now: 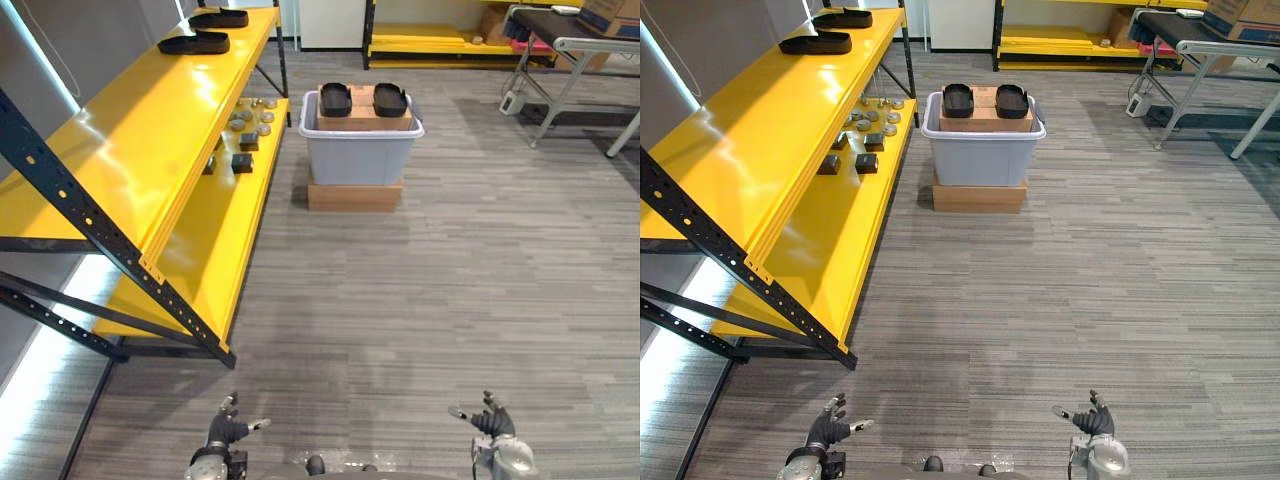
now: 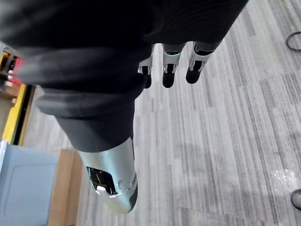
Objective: Walk over and take plastic housings, then place them on the shelf
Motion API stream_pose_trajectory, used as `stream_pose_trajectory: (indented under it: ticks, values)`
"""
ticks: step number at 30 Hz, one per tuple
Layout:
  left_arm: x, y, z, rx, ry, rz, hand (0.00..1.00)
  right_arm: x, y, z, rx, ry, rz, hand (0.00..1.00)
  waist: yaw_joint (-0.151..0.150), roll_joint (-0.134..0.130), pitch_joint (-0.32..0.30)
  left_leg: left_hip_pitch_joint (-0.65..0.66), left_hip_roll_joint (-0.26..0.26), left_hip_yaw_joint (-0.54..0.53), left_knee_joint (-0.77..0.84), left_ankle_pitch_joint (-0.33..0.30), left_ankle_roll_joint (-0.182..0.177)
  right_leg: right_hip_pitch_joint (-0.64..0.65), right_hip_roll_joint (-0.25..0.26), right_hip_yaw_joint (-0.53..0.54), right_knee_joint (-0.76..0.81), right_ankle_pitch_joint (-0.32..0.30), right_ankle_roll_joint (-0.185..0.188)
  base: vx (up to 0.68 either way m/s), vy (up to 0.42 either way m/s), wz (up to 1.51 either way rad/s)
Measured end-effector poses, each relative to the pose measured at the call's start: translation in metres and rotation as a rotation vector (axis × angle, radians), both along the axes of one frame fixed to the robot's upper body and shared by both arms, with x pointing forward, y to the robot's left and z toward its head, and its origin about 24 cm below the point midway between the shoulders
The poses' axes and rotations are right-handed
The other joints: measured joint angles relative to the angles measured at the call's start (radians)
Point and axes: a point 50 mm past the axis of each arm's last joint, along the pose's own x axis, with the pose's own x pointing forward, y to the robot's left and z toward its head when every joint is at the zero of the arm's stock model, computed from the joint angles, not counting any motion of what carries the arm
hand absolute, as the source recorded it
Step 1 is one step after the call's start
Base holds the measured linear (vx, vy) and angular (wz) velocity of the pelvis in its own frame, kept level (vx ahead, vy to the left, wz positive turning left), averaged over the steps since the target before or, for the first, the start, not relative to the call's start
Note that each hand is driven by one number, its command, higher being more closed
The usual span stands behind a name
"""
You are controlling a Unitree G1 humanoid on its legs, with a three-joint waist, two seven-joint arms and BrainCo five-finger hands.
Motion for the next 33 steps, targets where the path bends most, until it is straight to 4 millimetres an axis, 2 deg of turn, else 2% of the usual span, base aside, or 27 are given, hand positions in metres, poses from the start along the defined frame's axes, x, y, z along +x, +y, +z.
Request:
stream_pose_trajectory:
  ticks: [6,15,20,23,27,29,31,32,33]
  values:
    - [-0.003,0.014,0.004,0.008,-0.022,0.086,0.00,0.003,-0.006,0.003,-0.009,-0.013,-0.016,0.00,0.000,0.012,0.006,-0.002,0.000,-0.004,-0.001,-0.001,0.000,-0.001,0.000,-0.003,0.000,-0.002,0.001,0.00,0.000,0.00]
    - [-0.003,0.018,0.005,-0.010,-0.036,0.139,0.00,0.002,-0.011,0.004,0.005,-0.026,-0.054,0.00,-0.002,0.014,0.005,-0.019,-0.002,-0.013,-0.003,-0.001,0.000,-0.018,-0.001,-0.011,-0.002,-0.005,0.005,0.00,-0.002,0.01]
    - [0.003,0.013,0.008,-0.029,-0.069,0.146,0.00,0.001,-0.011,0.004,0.033,-0.042,-0.102,0.00,-0.001,0.017,0.003,-0.028,-0.002,-0.009,0.001,-0.011,0.006,-0.023,-0.001,-0.008,-0.008,-0.006,0.006,0.04,0.001,-0.02]
    - [0.009,0.008,0.013,-0.047,-0.108,0.147,0.00,0.008,-0.011,0.007,0.048,-0.071,-0.124,0.00,-0.001,0.023,0.003,-0.060,-0.002,0.001,0.043,-0.039,0.011,-0.040,-0.001,0.004,-0.006,-0.006,0.007,0.05,0.017,-0.12]
    - [0.024,0.005,0.026,-0.061,-0.199,0.146,0.00,0.012,-0.007,0.007,0.073,-0.096,-0.149,0.00,0.001,0.032,0.004,-0.111,0.002,0.014,0.147,-0.112,0.023,-0.057,0.001,0.016,0.021,-0.032,0.025,0.05,0.046,-0.10]
    - [0.029,0.004,0.032,-0.071,-0.241,0.151,0.00,0.018,-0.005,0.011,0.080,-0.129,-0.150,0.00,0.001,0.042,0.009,-0.141,0.006,0.030,0.199,-0.149,0.032,-0.109,-0.001,0.032,0.111,-0.079,0.037,0.05,0.073,-0.24]
    - [0.032,0.004,0.036,-0.074,-0.265,0.151,0.00,0.023,-0.004,0.014,0.088,-0.148,-0.155,0.00,0.002,0.047,0.018,-0.157,0.004,0.045,0.239,-0.189,0.047,-0.193,-0.015,0.032,0.306,-0.154,0.079,0.06,0.077,-0.21]
    - [0.032,0.002,0.037,-0.086,-0.271,0.155,0.00,0.023,-0.002,0.013,0.098,-0.151,-0.163,0.00,0.002,0.047,0.026,-0.146,0.002,0.057,0.255,-0.207,0.055,-0.265,-0.030,0.028,0.482,-0.182,0.100,0.10,0.082,-0.05]
    - [0.032,0.002,0.037,-0.088,-0.274,0.153,0.00,0.022,0.001,0.012,0.104,-0.155,-0.171,0.00,-0.001,0.043,0.044,-0.116,-0.004,0.057,0.269,-0.227,0.063,-0.326,-0.051,0.012,0.654,-0.195,0.092,0.15,0.077,0.00]
